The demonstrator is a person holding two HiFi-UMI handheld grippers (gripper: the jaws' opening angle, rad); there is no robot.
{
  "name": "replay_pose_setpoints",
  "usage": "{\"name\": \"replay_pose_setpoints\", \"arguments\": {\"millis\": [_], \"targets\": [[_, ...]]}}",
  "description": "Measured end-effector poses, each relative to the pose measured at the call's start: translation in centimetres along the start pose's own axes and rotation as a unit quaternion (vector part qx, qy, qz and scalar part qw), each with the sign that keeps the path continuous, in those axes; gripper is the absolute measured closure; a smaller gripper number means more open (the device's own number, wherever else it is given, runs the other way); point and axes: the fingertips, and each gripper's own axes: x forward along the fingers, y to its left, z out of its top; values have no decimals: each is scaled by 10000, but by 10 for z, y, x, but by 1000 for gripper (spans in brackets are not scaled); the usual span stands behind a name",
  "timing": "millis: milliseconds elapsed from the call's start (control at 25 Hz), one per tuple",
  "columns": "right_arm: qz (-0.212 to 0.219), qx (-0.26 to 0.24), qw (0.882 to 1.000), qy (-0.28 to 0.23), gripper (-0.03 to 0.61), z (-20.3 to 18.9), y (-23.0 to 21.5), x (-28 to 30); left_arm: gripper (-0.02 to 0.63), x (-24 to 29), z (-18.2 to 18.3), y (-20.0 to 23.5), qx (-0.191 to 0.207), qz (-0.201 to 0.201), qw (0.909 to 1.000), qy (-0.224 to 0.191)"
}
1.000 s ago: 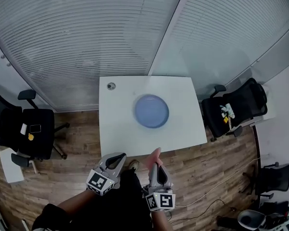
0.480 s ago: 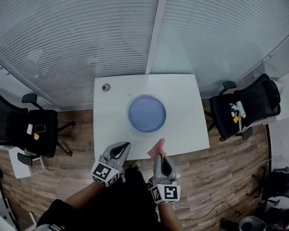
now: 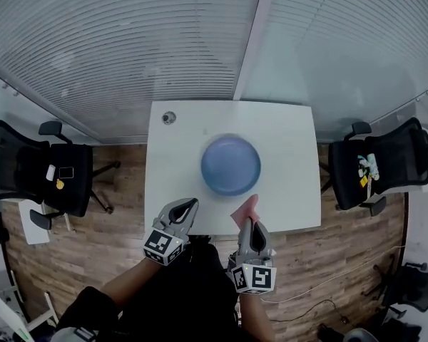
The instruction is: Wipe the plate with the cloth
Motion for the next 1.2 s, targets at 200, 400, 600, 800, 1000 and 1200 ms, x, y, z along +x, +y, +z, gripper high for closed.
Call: {"name": "replay_pose_setpoints", "arguments": {"millis": [200,400,600,800,1000,1200], "targets": [[-240,-103,9996,88,565,2,-17,23,612,31,-11,21,-171,-31,9996,225],[-439,-22,9986,281,565,-14,-36,55,612,61,-19,43,-225,-20,9988,429],[-541,-2,9974,481,565,-33,-49,87,612,84,-36,66,-258,76,9972,702],[-645,43,9955,698,565,-53,-60,107,612,103,-57,86,-454,164,9944,943],[-700,-10,9936,891,565,-68,-70,126,611,116,-79,100,-475,130,9908,1263],[-734,65,9908,1135,566,-87,-79,147,611,134,-97,112,-615,229,9878,1412]]}}
